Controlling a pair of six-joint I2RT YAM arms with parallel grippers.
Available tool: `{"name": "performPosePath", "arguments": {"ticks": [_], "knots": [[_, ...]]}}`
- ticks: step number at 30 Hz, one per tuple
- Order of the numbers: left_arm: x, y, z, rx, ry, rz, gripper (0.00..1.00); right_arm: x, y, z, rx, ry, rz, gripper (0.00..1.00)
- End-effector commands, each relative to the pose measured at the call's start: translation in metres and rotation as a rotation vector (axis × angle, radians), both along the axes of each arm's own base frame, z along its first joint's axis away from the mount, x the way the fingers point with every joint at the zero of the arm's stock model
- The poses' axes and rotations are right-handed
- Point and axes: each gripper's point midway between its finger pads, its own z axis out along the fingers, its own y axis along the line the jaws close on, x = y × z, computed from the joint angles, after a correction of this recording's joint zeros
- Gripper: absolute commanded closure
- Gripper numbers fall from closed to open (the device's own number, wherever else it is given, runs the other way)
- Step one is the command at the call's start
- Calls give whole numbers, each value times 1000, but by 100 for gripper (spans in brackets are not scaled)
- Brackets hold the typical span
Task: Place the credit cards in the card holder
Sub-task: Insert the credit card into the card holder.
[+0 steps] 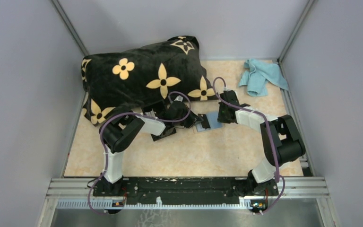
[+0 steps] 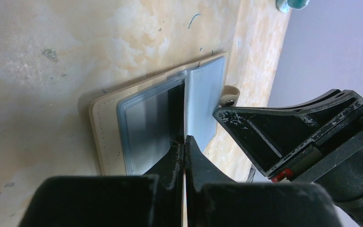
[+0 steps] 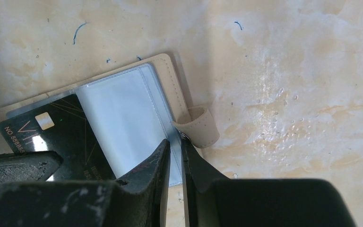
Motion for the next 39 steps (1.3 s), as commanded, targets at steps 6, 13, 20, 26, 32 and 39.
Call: {"name": "performPosePath", "arguments": {"ticks": [6, 13, 20, 26, 32, 39], "knots": [[-5, -7, 10, -70, -18, -28, 100, 8, -1, 4, 12, -17, -11, 85], [-9, -3, 12, -80, -17, -24, 100, 9, -1, 5, 14, -18, -11, 85], [-9, -4, 6, -78, -13, -22, 100, 9, -1, 5, 14, -18, -10, 85], [-7, -5, 11, -106, -28, -17, 100, 8, -1, 4, 15, -14, -9, 85], [-6, -6, 8, -103, -27, -21, 100, 7, -2, 3, 14, -14, -10, 85], [-8, -2, 1, -64, -27, -24, 100, 7, -1, 3, 15, -14, -9, 85]]}}
